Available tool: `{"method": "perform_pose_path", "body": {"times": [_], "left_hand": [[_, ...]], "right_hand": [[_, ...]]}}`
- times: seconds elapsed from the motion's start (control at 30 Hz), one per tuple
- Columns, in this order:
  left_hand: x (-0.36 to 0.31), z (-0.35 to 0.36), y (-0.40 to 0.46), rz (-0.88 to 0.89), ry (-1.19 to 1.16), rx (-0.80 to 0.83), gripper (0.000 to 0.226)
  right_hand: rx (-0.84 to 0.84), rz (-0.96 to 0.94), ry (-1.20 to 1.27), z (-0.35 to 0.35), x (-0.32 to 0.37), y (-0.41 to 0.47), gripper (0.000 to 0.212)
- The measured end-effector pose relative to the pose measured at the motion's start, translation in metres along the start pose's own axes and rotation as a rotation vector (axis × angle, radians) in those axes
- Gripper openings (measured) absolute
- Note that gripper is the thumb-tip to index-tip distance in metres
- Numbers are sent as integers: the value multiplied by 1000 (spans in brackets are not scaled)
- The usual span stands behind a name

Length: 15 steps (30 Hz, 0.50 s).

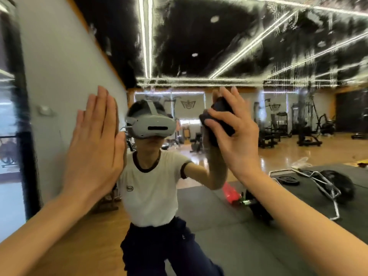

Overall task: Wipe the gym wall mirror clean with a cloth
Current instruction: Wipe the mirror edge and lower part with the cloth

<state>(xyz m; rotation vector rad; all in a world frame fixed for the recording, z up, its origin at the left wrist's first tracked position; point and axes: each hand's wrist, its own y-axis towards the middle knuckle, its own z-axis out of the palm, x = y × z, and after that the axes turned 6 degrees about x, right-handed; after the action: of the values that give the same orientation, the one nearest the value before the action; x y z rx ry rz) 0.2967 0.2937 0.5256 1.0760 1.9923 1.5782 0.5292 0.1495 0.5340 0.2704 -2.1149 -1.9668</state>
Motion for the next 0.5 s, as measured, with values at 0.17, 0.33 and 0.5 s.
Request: {"method": "perform_pose_path", "body": {"times": [0.17, 0.33, 0.5], "left_hand": [[-5, -9, -1, 6, -38, -12, 65], [-6, -12, -1, 4, -32, 4, 65], [-6, -11, 0, 11, -58, -16, 66]], "right_hand": [[20, 28, -90, -4, 5, -41, 16], [-70, 131, -58, -7, 8, 0, 11], [-18, 46, -211, -11, 5, -20, 18]]}}
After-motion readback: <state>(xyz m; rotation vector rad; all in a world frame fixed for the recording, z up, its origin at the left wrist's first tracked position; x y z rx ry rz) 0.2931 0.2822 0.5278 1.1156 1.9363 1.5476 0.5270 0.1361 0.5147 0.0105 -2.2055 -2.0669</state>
